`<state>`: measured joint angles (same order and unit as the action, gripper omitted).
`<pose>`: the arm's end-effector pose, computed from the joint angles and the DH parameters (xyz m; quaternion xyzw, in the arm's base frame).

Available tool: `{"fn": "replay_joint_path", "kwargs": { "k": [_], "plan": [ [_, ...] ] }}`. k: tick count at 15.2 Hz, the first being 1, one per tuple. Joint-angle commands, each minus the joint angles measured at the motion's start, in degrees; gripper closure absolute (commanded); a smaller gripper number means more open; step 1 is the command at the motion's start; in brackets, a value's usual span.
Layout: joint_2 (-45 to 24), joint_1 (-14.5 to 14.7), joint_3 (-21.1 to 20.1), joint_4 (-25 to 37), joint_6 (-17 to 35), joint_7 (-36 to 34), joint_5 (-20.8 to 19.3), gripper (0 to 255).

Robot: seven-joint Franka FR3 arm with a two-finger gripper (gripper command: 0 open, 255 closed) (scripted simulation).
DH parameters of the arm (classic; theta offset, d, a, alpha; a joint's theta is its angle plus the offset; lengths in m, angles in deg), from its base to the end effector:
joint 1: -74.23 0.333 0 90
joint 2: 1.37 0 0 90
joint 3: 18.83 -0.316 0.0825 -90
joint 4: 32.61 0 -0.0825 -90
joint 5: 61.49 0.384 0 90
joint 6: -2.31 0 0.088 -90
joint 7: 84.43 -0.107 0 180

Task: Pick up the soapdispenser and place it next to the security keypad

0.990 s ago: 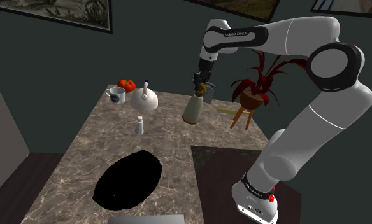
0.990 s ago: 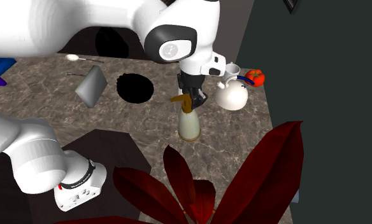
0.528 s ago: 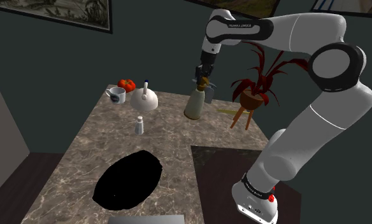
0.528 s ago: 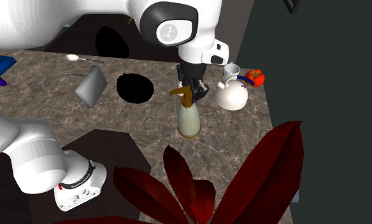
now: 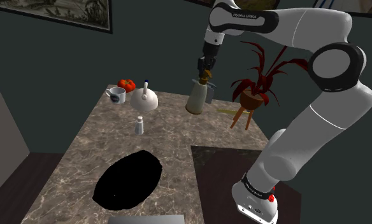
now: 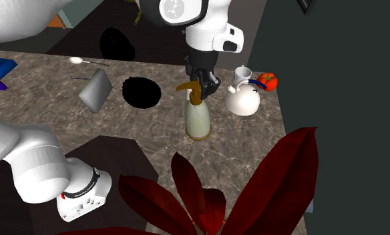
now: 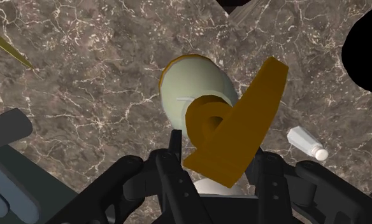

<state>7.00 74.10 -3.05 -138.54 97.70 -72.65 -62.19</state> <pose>0.4902 -0.1495 0.5756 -0.9991 0.0335 0.0177 0.0185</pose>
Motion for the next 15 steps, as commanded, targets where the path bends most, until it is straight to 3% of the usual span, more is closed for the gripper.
{"fn": "replay_joint_path", "kwargs": {
  "k": [1,15],
  "plan": [
    [-0.26,-0.01,0.03,1.9,-1.64,0.08,0.06,255],
    [-3.13,-0.01,0.26,16.01,-12.99,0.46,0.81,255]
  ]
}}
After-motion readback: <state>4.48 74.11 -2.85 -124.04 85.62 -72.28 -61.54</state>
